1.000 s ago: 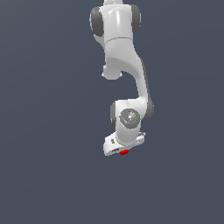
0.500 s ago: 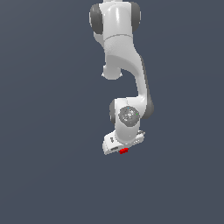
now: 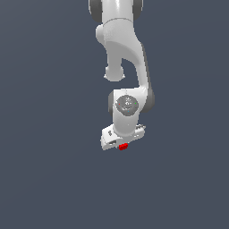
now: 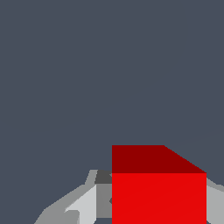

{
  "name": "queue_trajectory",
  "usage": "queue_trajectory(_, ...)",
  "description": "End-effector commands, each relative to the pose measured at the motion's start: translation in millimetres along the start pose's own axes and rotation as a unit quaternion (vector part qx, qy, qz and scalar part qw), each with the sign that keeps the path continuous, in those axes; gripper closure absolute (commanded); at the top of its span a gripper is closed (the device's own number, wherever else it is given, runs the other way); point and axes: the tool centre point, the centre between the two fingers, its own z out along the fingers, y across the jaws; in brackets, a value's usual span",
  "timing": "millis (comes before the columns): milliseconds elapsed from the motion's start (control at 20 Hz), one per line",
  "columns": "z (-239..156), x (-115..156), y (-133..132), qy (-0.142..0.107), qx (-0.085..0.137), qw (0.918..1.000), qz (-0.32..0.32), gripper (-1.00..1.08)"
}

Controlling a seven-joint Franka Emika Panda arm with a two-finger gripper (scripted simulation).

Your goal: Pick up the red cube and move it to a goal position.

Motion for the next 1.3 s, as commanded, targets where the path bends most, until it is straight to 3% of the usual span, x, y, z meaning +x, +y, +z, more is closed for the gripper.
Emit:
queue_trajectory(0, -17, -10, 4, 0.001, 0.000, 1.0000, 0.000, 1.08)
queue_trajectory(1250, -219, -142, 52, 0.001, 0.000, 1.0000, 0.000, 1.08)
